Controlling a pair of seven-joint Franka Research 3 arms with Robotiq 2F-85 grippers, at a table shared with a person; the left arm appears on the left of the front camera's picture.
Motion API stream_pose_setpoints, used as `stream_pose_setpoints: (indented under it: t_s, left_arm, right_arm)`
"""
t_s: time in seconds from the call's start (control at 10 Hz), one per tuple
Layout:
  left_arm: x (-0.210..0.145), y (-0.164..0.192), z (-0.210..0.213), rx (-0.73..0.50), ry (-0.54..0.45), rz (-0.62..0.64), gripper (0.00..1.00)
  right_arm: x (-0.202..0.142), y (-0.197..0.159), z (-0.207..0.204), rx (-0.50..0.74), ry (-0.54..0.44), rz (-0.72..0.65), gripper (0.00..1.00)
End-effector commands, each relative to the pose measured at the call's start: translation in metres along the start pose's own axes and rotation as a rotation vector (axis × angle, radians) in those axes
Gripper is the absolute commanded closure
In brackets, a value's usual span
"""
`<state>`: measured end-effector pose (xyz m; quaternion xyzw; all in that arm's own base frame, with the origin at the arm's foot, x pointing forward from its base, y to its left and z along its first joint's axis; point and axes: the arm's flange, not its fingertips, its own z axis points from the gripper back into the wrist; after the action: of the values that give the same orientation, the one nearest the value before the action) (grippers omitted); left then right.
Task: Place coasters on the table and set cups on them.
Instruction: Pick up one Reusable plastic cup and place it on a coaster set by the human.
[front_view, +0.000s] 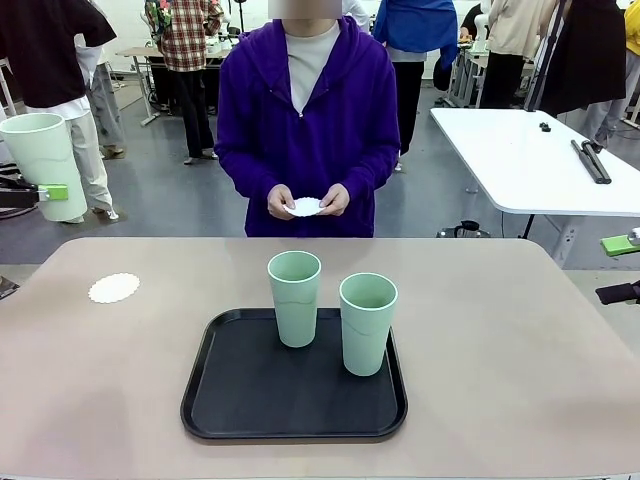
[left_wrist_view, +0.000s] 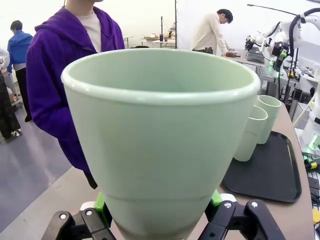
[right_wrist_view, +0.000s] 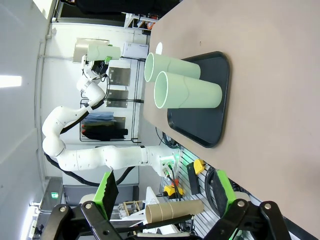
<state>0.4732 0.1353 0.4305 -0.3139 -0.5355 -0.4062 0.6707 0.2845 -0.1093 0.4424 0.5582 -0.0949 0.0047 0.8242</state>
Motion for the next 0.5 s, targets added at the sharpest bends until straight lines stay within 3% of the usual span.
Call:
stream_pose_setpoints:
  t_s: [0.0, 0.4]
  left_arm:
    - [0.0000, -0.0048, -0.0029, -0.035, 0.001, -0.015, 0.16]
    - [0.0000, -0.0048, -0.0029, -0.035, 0.001, -0.015, 0.16]
  right_arm:
    - [0.0001, 0.0000, 0.0002, 0.005, 0.000, 0.001, 0.00]
    - [0.0001, 0.0000, 0.0002, 0.005, 0.000, 0.001, 0.00]
